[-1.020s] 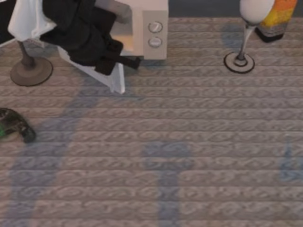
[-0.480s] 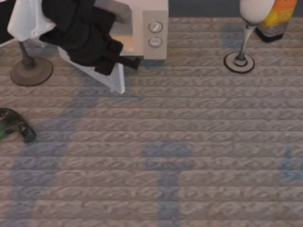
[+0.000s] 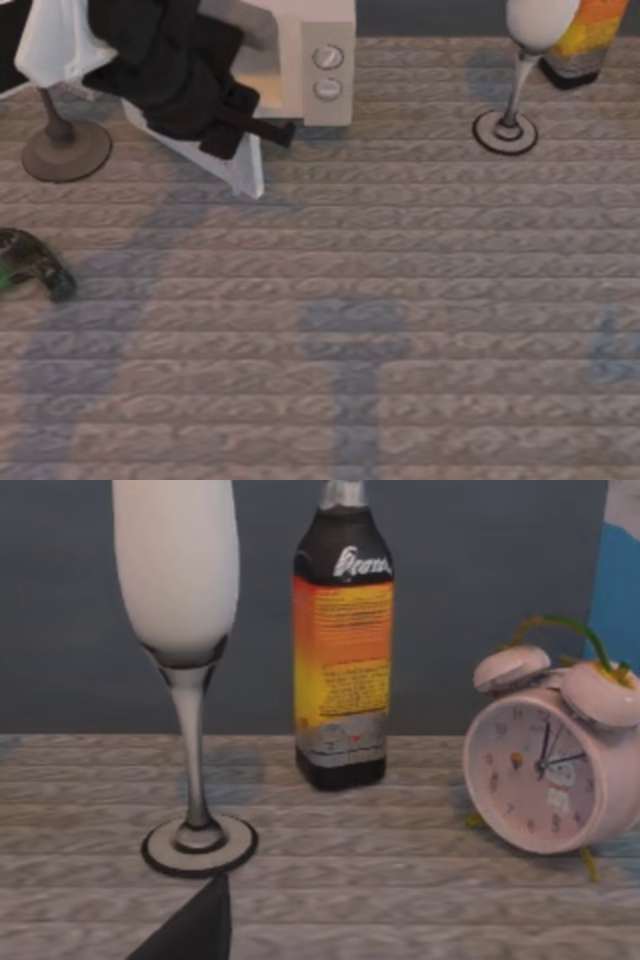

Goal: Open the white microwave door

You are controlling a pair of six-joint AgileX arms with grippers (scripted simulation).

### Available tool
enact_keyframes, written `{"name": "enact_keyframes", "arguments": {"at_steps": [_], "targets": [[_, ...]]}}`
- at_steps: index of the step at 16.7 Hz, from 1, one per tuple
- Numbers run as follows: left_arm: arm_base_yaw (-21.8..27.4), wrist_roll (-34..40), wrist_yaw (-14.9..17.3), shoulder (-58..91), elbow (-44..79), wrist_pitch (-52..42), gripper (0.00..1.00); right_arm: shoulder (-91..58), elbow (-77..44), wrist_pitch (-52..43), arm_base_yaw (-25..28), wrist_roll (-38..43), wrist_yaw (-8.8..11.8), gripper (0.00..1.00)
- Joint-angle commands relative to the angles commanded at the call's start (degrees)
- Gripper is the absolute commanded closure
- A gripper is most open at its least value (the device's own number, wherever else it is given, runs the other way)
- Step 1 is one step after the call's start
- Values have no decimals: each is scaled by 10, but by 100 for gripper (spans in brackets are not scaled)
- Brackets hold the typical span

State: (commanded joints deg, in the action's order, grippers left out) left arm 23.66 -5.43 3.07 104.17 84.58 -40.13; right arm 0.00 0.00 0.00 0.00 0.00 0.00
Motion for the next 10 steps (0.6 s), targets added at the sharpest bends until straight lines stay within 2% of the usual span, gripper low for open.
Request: {"name": "enact_keyframes", "arguments": {"at_steps": [6, 10], "targets": [[0, 0, 0, 0, 0, 0, 100, 0, 0, 0, 0, 0, 0, 0], [-5, -17, 13, -8, -9, 1, 100, 0, 0, 0, 0, 0, 0, 0]]}}
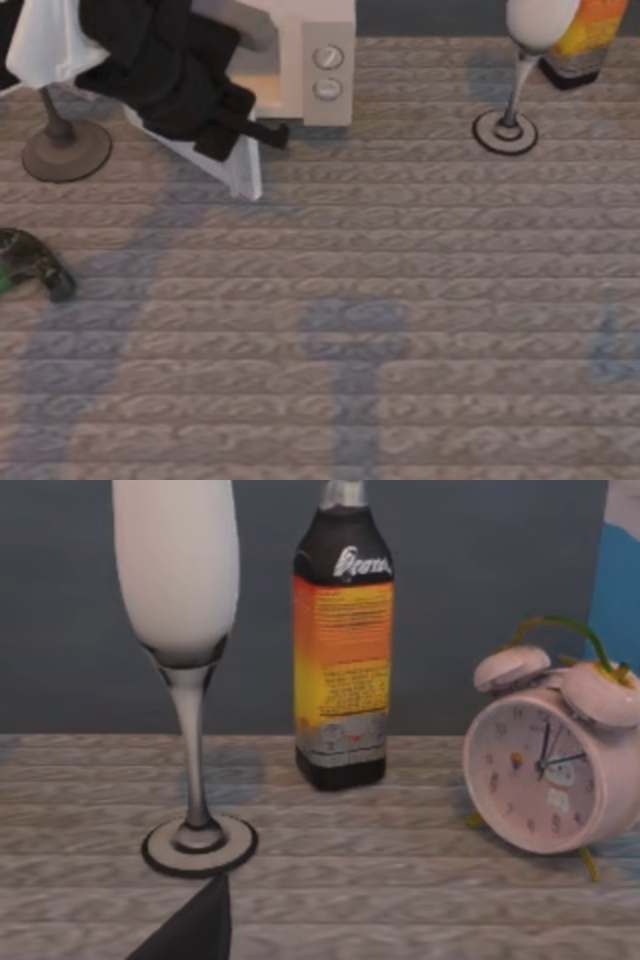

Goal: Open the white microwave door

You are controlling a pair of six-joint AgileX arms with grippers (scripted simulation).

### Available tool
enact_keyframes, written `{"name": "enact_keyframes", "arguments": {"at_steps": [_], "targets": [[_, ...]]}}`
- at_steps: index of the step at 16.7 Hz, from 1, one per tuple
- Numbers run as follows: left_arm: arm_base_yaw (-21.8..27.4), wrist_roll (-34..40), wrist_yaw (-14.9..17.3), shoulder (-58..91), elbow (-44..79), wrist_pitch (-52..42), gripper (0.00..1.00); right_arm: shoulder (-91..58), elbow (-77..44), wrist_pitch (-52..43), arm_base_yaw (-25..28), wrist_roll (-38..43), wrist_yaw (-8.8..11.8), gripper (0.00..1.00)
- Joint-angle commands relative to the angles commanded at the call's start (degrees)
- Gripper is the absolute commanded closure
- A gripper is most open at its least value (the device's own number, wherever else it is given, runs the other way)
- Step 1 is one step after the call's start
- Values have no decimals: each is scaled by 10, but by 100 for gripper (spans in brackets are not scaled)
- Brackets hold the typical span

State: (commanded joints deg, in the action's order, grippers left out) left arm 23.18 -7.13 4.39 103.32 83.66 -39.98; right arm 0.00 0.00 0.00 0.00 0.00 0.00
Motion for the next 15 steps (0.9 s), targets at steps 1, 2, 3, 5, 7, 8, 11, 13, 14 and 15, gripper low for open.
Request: {"name": "enact_keyframes", "arguments": {"at_steps": [1, 2, 3, 5, 7, 8, 11, 13, 14, 15], "targets": [[-5, -13, 7, -4, -7, -2, 100, 0, 0, 0, 0, 0, 0, 0], [-11, -28, 14, -7, -16, -5, 100, 0, 0, 0, 0, 0, 0, 0], [-16, -44, 22, -11, -24, -7, 100, 0, 0, 0, 0, 0, 0, 0], [-26, -67, 35, -22, -32, -6, 100, 0, 0, 0, 0, 0, 0, 0], [-28, -73, 38, -26, -32, -4, 100, 0, 0, 0, 0, 0, 0, 0], [-28, -73, 38, -26, -32, -4, 100, 0, 0, 0, 0, 0, 0, 0], [-28, -73, 38, -26, -32, -4, 100, 0, 0, 0, 0, 0, 0, 0], [-28, -73, 38, -26, -32, -4, 100, 0, 0, 0, 0, 0, 0, 0], [-28, -73, 38, -26, -32, -4, 100, 0, 0, 0, 0, 0, 0, 0], [-28, -73, 38, -26, -32, -4, 100, 0, 0, 0, 0, 0, 0, 0]]}}
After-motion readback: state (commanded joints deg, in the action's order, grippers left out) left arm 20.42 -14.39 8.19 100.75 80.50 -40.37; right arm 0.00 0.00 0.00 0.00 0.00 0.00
